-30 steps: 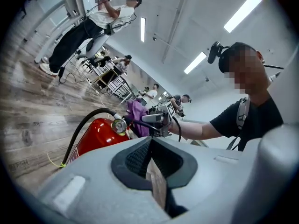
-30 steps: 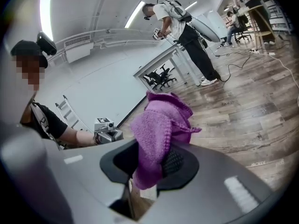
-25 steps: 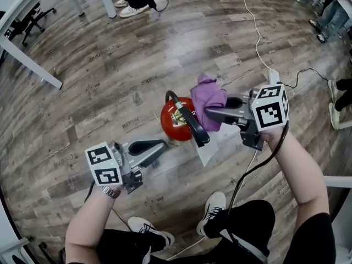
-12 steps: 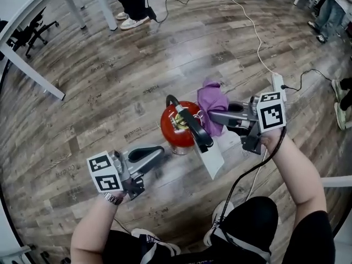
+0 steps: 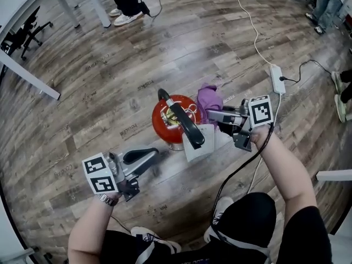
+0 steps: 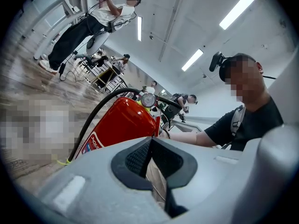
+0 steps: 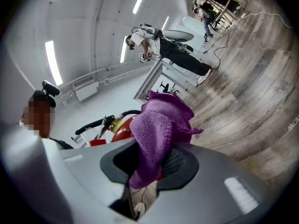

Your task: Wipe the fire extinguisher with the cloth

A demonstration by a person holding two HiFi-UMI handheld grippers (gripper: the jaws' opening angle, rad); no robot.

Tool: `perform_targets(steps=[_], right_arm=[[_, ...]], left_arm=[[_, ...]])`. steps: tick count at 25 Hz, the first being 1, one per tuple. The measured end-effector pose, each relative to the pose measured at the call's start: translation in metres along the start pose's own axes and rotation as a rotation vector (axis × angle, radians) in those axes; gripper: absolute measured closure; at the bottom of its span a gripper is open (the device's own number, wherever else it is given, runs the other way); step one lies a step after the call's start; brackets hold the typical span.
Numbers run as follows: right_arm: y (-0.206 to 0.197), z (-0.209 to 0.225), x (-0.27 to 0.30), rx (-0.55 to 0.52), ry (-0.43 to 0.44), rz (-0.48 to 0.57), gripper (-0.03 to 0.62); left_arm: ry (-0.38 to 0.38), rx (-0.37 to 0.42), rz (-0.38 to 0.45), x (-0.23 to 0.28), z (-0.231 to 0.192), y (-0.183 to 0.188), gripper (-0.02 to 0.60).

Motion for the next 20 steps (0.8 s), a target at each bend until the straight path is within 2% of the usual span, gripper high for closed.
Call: perform_targets(steps=[8, 12, 14, 18, 20], right_arm=[[-0.066, 0.077, 0.000, 0.122, -0.055, 0.026, 0.500], [-0.108, 0.125, -0.009, 0.177, -0.176, -0.031, 0.500], [-0.129, 0.149, -0.010, 0.156, -0.245, -0.101, 0.502], [-0.191, 0.191, -0.002, 0.083, -0.356, -0.348, 0.502], [-0.214, 0.201, 0.005, 0.100, -0.376, -0.395, 0.503]], left_arm=[[0.031, -0.014, -0.033, -0.005, -0.006, -0.015, 0.586], [0.053, -0.033, -0.049, -0.011, -0.010, -0.026, 0.586], [0.065, -0.034, -0.054, -0.014, -0.013, -0.027, 0.584], [0.104, -0.052, -0.062, -0.024, -0.017, -0.033, 0.586], [0.121, -0.063, -0.070, -0.027, -0.018, -0.038, 0.584]])
Point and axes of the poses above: the fingertips, and each gripper's own axes: x forward along the fingers, z to its right, y out of its top, the point moved 1 cm from there along -x, backward along the fingers, and after that the axes turned 7 degrees about y, right-handed, at the moved point
